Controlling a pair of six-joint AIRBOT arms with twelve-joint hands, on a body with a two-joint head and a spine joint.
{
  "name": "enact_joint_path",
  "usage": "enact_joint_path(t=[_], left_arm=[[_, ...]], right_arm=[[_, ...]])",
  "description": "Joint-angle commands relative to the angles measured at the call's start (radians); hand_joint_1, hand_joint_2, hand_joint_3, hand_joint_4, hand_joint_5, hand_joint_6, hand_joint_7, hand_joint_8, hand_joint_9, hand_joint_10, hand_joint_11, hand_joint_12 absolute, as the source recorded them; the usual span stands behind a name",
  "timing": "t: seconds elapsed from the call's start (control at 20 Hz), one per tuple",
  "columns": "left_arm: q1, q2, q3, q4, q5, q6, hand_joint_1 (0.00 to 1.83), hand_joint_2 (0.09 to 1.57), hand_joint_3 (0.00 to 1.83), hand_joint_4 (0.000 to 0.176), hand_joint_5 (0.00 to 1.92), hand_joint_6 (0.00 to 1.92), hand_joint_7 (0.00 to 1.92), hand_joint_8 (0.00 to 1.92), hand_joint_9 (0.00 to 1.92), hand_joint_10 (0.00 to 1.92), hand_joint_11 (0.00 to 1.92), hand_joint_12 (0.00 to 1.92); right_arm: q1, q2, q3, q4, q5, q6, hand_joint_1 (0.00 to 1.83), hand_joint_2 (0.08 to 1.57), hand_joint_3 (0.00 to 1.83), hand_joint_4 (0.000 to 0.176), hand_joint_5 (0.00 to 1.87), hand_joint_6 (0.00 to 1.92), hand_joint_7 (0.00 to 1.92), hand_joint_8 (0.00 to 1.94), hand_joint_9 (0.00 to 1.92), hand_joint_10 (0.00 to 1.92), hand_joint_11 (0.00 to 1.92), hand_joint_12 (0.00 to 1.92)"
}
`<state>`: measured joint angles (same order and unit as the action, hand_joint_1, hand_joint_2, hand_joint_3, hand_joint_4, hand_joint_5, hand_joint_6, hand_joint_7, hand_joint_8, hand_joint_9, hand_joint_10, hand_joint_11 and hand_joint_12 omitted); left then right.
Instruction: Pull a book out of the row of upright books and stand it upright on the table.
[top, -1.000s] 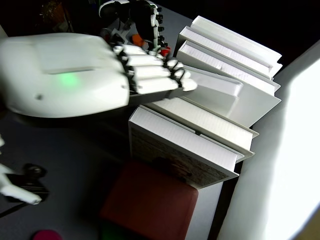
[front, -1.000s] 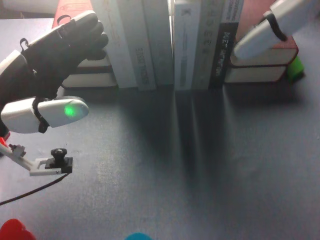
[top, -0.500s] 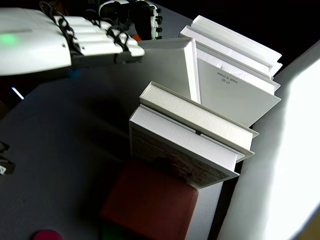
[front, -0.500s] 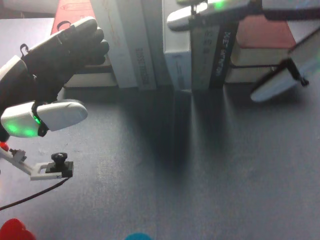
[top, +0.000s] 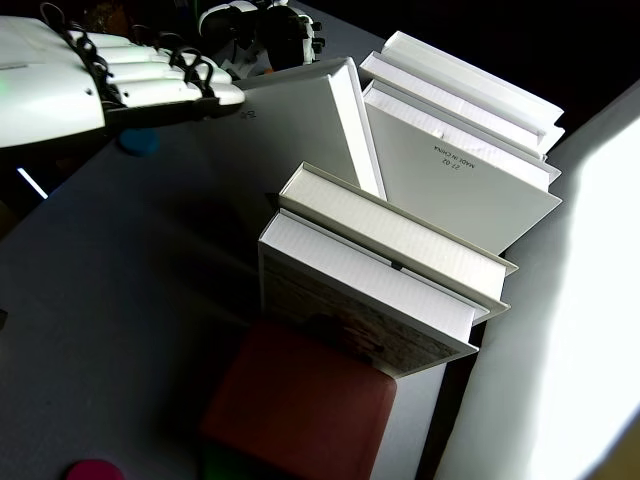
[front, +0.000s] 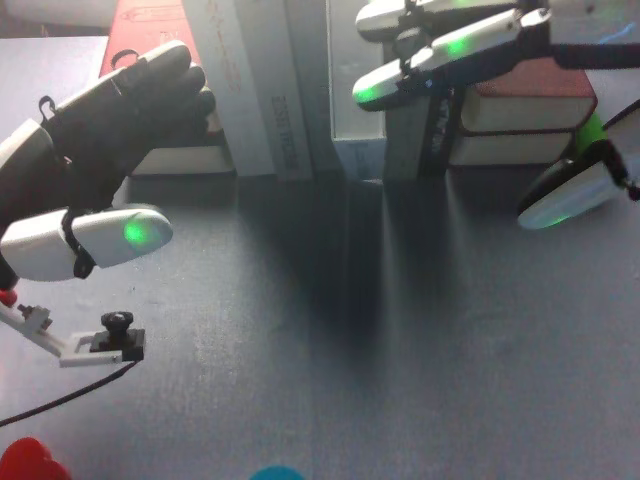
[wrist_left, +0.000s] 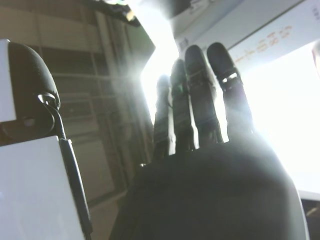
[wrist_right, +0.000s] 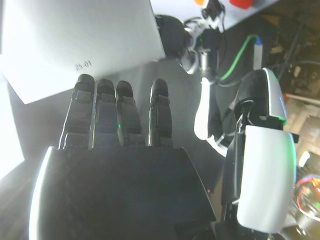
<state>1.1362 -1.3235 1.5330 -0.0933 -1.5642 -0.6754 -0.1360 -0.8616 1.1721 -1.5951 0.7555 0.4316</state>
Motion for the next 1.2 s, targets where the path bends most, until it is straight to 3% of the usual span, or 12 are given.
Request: enact_joint_path(t=[0.0, 0.05, 0.2, 0.25, 0.35, 0.4, 0.45, 0.65, 0.7, 0.75, 0.85, 1.15], left_arm=[[-0.006, -0.004, 0.0, -0.023, -0.118, -0.011, 1.08, 0.82, 0.0, 0.0, 0.36, 0.0, 0.41, 0.01, 0.42, 0.01, 0.0, 1.02], [-0.006, -0.005, 0.0, -0.023, -0.118, -0.011, 1.05, 0.82, 0.0, 0.0, 0.35, 0.0, 0.4, 0.0, 0.43, 0.01, 0.0, 1.02], [-0.006, -0.013, 0.007, -0.022, -0.116, -0.011, 1.04, 0.82, 0.0, 0.0, 0.35, 0.0, 0.4, 0.0, 0.44, 0.01, 0.0, 1.03], [-0.006, -0.013, 0.007, -0.022, -0.114, -0.011, 1.06, 0.81, 0.0, 0.0, 0.36, 0.0, 0.4, 0.0, 0.44, 0.01, 0.0, 1.03], [-0.007, -0.014, 0.008, -0.02, -0.11, -0.011, 1.06, 0.82, 0.0, 0.0, 0.35, 0.0, 0.41, 0.0, 0.41, 0.0, 0.0, 0.98], [-0.007, -0.014, 0.007, -0.02, -0.111, -0.011, 1.06, 0.82, 0.0, 0.003, 0.36, 0.01, 0.42, 0.0, 0.42, 0.0, 0.0, 0.98], [-0.007, -0.014, 0.007, -0.02, -0.112, -0.011, 1.05, 0.82, 0.0, 0.001, 0.36, 0.0, 0.42, 0.0, 0.42, 0.0, 0.0, 0.96], [-0.007, -0.014, 0.008, -0.018, -0.113, -0.011, 1.04, 0.82, 0.0, 0.001, 0.35, 0.0, 0.43, 0.01, 0.43, 0.01, 0.0, 0.98], [-0.008, -0.014, 0.008, -0.018, -0.113, -0.011, 1.06, 0.81, 0.0, 0.005, 0.36, 0.0, 0.42, 0.0, 0.44, 0.01, 0.0, 1.01], [-0.009, -0.014, 0.009, -0.017, -0.112, -0.011, 1.06, 0.81, 0.0, 0.001, 0.36, 0.0, 0.41, 0.0, 0.45, 0.01, 0.0, 1.04], [-0.009, -0.014, 0.01, -0.016, -0.112, -0.011, 1.06, 0.81, 0.0, 0.0, 0.35, 0.0, 0.38, 0.0, 0.48, 0.02, 0.0, 1.08], [-0.011, -0.015, 0.011, -0.016, -0.113, -0.011, 1.06, 0.8, 0.0, 0.011, 0.36, 0.0, 0.4, 0.01, 0.46, 0.01, 0.0, 1.1]], right_arm=[[0.043, 0.005, -0.012, 0.092, 0.035, -0.001, 0.6, 0.95, 0.0, 0.163, 0.2, 0.0, 0.0, 0.0, 0.0, 0.0, 0.0, 0.0], [0.077, 0.01, -0.022, 0.076, 0.039, -0.003, 0.75, 0.92, 0.0, 0.119, 0.2, 0.0, 0.0, 0.0, 0.0, 0.0, 0.0, 0.0], [0.15, 0.009, -0.029, 0.042, 0.039, -0.004, 0.83, 0.89, 0.0, 0.114, 0.13, 0.0, 0.0, 0.0, 0.0, 0.0, 0.0, 0.0], [0.155, 0.005, -0.022, 0.041, 0.039, -0.005, 0.83, 0.92, 0.0, 0.138, 0.03, 0.0, 0.0, 0.0, 0.0, 0.0, 0.0, 0.0], [0.155, -0.009, -0.007, 0.037, 0.027, -0.005, 0.82, 0.92, 0.0, 0.156, 0.0, 0.0, 0.0, 0.0, 0.0, 0.0, 0.0, 0.0], [0.149, -0.029, 0.011, 0.032, 0.016, -0.005, 0.68, 0.99, 0.03, 0.156, 0.0, 0.0, 0.0, 0.0, 0.0, 0.0, 0.0, 0.0], [0.134, -0.058, 0.034, 0.034, 0.008, -0.005, 0.81, 0.92, 0.0, 0.152, 0.0, 0.0, 0.0, 0.0, 0.0, 0.0, 0.0, 0.0], [0.096, -0.155, 0.116, 0.028, -0.002, -0.005, 0.82, 0.92, 0.0, 0.156, 0.0, 0.0, 0.0, 0.0, 0.0, 0.0, 0.0, 0.0], [0.094, -0.168, 0.124, 0.009, -0.006, -0.005, 0.68, 0.99, 0.03, 0.156, 0.0, 0.0, 0.0, 0.0, 0.0, 0.0, 0.0, 0.0], [0.092, -0.18, 0.129, -0.021, -0.011, -0.002, 0.81, 0.92, 0.0, 0.152, 0.0, 0.0, 0.0, 0.0, 0.0, 0.0, 0.0, 0.0], [0.091, -0.194, 0.131, -0.074, -0.027, 0.007, 1.06, 0.74, 0.0, 0.176, 0.0, 0.0, 0.0, 0.0, 0.0, 0.0, 0.0, 0.0], [0.108, -0.221, 0.144, -0.239, -0.032, 0.114, 0.99, 0.72, 0.0, 0.176, 0.0, 0.0, 0.0, 0.0, 0.0, 0.0, 0.06, 0.03]])
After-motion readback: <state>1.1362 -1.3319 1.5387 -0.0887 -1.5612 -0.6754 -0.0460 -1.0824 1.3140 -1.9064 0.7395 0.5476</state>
